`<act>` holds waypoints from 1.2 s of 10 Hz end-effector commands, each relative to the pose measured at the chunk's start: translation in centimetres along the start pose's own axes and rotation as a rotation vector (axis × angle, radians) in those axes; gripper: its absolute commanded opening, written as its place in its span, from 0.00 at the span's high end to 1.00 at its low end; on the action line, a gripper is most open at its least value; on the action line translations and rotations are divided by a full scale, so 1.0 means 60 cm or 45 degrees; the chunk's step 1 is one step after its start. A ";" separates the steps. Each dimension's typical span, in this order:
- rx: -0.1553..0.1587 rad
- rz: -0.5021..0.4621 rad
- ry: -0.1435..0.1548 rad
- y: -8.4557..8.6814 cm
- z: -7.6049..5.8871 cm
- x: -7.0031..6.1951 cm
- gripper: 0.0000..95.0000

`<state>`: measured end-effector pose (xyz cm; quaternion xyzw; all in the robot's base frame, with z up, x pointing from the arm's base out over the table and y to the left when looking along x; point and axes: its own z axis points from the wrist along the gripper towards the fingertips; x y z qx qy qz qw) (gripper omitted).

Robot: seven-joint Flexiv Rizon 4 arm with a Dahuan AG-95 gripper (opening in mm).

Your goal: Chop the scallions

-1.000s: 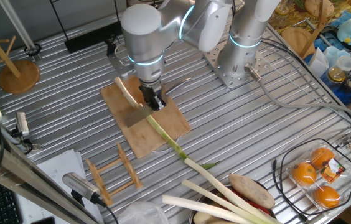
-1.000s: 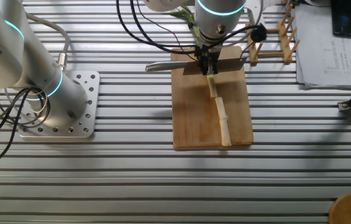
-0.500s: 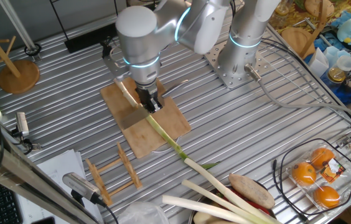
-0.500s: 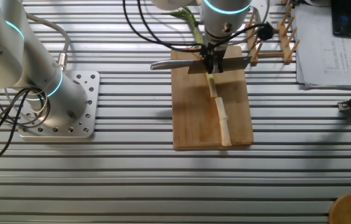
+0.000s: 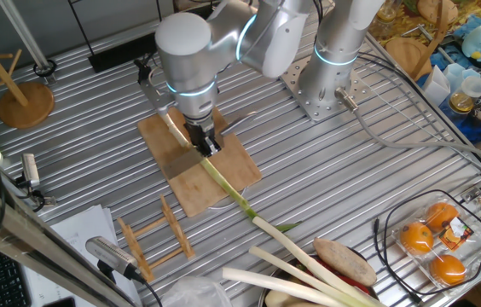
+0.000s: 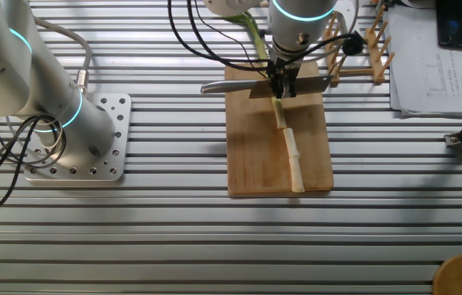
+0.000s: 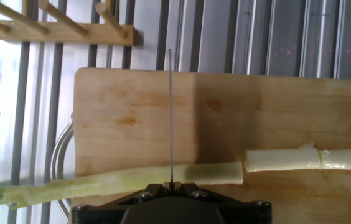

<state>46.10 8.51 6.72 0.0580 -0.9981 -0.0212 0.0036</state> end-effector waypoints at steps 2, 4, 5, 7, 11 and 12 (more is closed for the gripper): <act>0.013 -0.014 -0.062 -0.001 0.002 -0.005 1.00; 0.013 -0.012 -0.068 -0.001 0.002 -0.008 1.00; 0.015 -0.015 -0.073 -0.001 0.002 -0.008 1.00; 0.022 -0.031 -0.109 0.000 0.001 -0.010 1.00; 0.031 -0.052 -0.153 -0.001 0.006 -0.011 1.00; 0.031 -0.049 -0.155 -0.001 0.011 -0.013 1.00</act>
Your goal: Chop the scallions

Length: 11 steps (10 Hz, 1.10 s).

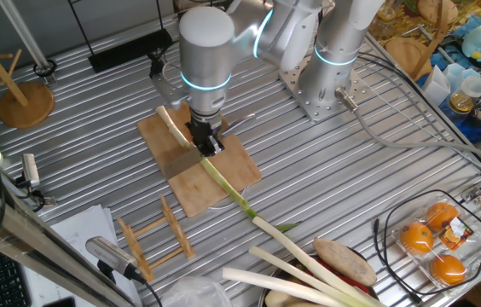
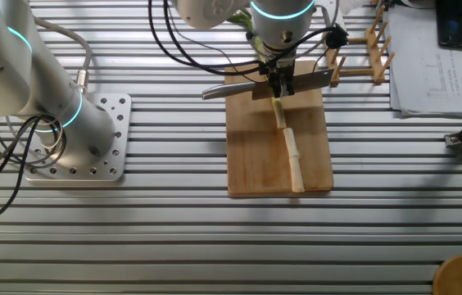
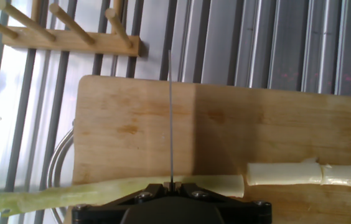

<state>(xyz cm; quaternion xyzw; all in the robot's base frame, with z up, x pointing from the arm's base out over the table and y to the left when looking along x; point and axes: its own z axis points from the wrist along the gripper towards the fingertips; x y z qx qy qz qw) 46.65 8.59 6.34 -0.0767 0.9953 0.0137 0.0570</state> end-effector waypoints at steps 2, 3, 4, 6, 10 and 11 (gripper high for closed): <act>0.007 0.005 0.004 0.000 0.005 -0.011 1.00; 0.011 0.004 0.009 0.000 0.005 -0.013 1.00; 0.011 0.006 0.010 0.000 0.006 -0.013 1.00; 0.013 0.006 0.012 0.000 0.008 -0.013 1.00; 0.012 0.009 0.028 -0.001 0.011 -0.013 1.00; 0.012 0.010 0.028 -0.001 0.011 -0.013 1.00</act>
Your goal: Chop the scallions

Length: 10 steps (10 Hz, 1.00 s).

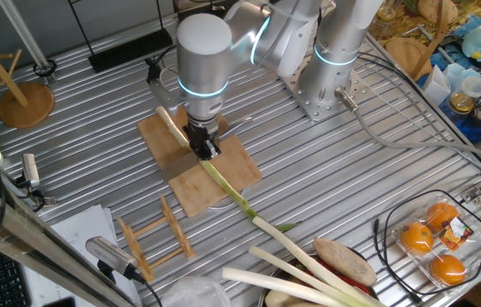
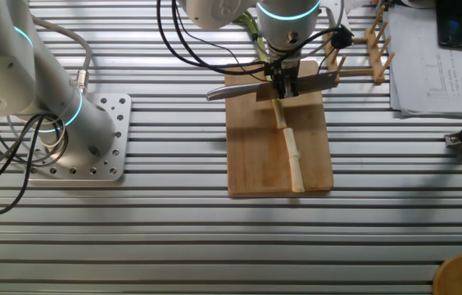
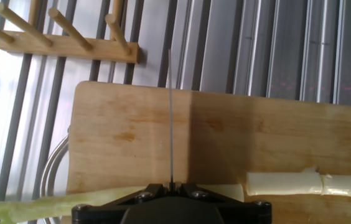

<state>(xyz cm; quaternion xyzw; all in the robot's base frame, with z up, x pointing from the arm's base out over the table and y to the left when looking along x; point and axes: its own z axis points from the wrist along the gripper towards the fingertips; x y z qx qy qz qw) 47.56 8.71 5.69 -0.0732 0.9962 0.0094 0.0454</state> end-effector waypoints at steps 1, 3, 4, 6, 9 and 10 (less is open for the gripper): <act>0.003 0.001 0.000 -0.001 0.002 0.001 1.00; 0.002 0.001 0.001 -0.002 0.003 0.001 1.00; 0.001 0.000 0.001 -0.002 0.003 0.001 1.00; 0.001 -0.002 -0.003 -0.002 0.004 0.002 1.00; 0.000 -0.006 -0.010 -0.005 0.014 0.012 1.00; 0.001 -0.006 -0.012 -0.005 0.015 0.014 1.00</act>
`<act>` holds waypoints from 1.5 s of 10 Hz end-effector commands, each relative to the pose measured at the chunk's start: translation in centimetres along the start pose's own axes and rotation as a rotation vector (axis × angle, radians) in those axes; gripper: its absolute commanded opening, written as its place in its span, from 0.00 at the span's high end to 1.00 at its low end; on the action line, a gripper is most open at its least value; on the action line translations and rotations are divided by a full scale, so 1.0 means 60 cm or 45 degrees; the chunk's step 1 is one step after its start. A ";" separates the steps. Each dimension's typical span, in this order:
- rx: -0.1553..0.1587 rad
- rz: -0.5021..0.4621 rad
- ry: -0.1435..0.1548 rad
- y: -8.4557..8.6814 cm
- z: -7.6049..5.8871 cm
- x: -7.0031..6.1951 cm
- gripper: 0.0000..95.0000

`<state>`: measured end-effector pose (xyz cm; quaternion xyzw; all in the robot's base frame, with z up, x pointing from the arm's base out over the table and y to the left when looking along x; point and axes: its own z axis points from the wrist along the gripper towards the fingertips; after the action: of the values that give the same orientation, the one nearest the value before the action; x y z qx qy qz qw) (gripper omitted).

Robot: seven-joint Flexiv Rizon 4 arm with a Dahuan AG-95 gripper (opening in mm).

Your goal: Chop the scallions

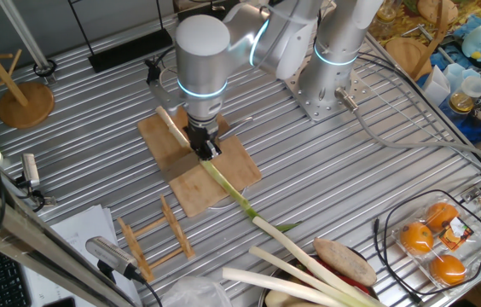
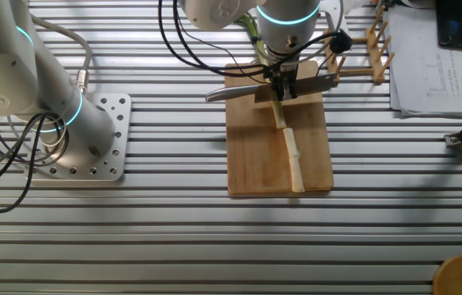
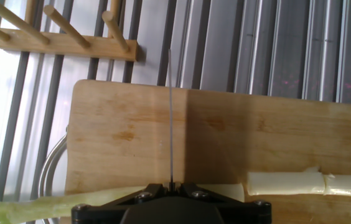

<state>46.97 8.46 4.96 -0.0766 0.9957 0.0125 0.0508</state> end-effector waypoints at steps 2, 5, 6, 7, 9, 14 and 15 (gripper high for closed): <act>0.002 0.006 -0.011 -0.002 0.005 0.002 1.00; 0.008 0.003 -0.018 -0.006 0.027 0.007 1.00; 0.007 0.004 -0.020 -0.007 0.033 0.009 1.00; 0.007 0.012 -0.020 -0.004 0.043 0.012 1.00; 0.020 0.004 -0.006 -0.003 0.048 0.015 1.00; 0.012 0.003 0.004 -0.006 0.073 0.030 1.00; 0.011 0.010 0.010 -0.006 0.077 0.021 1.00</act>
<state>45.98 7.94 4.37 -0.0717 0.9963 0.0075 0.0464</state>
